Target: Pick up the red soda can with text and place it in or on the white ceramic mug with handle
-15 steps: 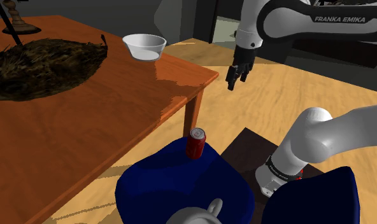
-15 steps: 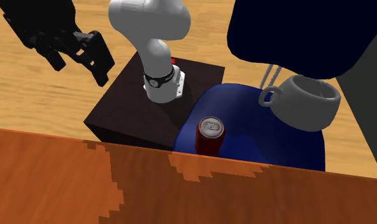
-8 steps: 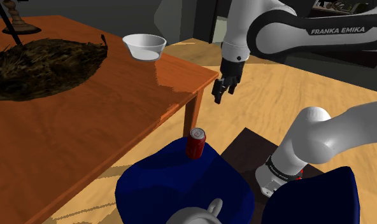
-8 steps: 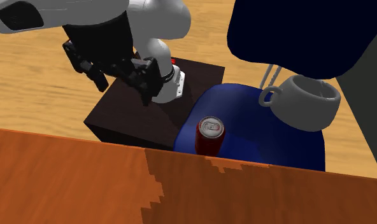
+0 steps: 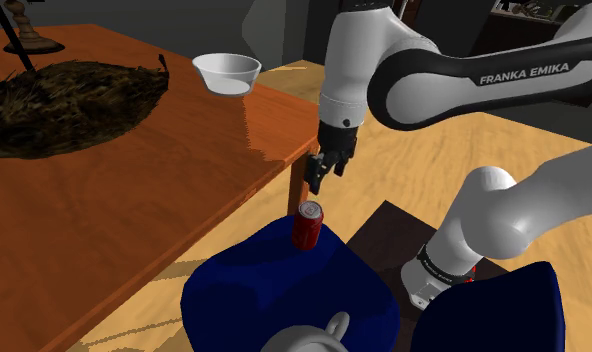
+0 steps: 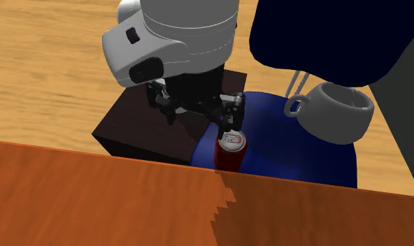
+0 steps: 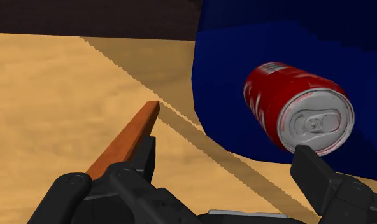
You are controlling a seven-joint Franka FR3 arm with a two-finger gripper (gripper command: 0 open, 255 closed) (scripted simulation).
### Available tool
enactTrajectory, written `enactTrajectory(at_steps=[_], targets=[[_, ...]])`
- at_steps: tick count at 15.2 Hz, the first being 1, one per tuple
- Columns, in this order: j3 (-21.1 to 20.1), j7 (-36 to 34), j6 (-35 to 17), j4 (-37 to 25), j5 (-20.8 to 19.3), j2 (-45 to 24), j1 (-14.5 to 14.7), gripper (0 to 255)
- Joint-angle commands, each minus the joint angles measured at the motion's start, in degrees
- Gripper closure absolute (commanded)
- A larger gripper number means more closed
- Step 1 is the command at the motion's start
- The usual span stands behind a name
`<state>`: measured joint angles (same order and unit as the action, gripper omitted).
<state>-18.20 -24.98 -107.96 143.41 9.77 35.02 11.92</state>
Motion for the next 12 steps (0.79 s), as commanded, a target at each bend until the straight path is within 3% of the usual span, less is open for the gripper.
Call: enactTrajectory(at_steps=[1,5,12], targets=[[-1.9,-1.9,-2.0,-1.0,1.1,-2.6,0.6,0],[-5.8,-5.7,-5.6,-3.1,2.6,-7.2,1.7,0],[-6.9,-5.8,-11.5,0.8,2.9,-9.2,1.8,0]])
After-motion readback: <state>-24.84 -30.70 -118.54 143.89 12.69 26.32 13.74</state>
